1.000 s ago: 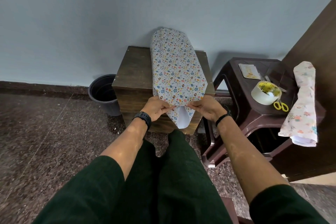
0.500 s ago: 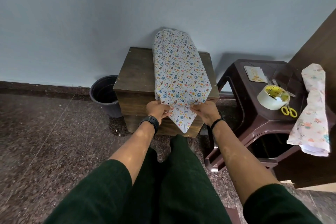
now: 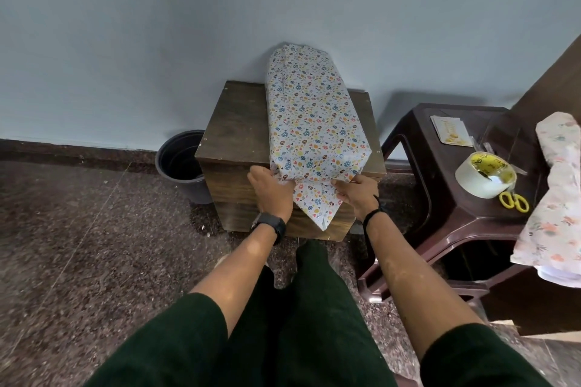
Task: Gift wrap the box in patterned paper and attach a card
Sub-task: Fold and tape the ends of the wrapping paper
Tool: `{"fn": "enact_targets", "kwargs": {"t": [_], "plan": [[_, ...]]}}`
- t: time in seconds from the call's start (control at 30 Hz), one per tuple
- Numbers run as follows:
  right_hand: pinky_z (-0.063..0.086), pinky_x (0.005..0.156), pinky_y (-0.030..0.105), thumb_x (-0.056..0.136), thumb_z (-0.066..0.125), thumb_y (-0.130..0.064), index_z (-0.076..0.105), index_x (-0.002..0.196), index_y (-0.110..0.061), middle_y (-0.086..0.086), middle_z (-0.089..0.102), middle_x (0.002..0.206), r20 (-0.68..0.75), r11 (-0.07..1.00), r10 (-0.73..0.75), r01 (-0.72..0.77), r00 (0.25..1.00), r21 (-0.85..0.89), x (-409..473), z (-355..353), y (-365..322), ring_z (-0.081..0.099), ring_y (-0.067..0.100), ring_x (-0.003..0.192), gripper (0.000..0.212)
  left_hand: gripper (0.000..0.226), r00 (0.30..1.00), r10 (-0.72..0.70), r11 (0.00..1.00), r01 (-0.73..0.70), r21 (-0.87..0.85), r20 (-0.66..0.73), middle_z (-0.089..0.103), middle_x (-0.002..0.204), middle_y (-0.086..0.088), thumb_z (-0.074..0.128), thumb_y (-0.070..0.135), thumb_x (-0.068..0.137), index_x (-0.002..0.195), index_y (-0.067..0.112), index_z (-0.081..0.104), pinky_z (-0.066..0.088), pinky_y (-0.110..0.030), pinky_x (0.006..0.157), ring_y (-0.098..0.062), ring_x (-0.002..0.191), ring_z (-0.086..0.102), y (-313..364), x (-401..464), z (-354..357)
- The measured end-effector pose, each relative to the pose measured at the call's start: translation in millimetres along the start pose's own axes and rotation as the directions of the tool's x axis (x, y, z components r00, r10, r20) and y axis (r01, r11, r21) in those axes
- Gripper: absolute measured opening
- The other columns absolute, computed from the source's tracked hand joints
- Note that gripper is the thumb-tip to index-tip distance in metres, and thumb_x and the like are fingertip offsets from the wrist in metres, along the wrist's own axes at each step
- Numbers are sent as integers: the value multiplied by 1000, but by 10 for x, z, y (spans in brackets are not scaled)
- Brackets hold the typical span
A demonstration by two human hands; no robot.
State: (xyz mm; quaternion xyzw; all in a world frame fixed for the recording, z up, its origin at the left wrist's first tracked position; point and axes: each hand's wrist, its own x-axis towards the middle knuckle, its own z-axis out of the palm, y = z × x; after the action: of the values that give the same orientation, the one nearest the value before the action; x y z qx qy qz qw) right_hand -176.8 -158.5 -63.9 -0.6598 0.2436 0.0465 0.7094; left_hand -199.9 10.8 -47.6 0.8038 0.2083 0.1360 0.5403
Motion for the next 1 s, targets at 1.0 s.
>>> {"fn": "enact_targets", "kwargs": {"t": [1.0], "plan": [[58, 74, 47, 70, 83, -12, 61, 71, -6, 16, 69, 76, -178, 980, -54, 18, 983, -196, 45, 79, 34, 70, 28, 72, 24, 79, 492, 593, 181, -853, 490, 637, 58, 113, -18, 89, 25, 56, 120, 18, 44, 44, -46, 97, -36, 121, 47, 108, 537, -235]]}}
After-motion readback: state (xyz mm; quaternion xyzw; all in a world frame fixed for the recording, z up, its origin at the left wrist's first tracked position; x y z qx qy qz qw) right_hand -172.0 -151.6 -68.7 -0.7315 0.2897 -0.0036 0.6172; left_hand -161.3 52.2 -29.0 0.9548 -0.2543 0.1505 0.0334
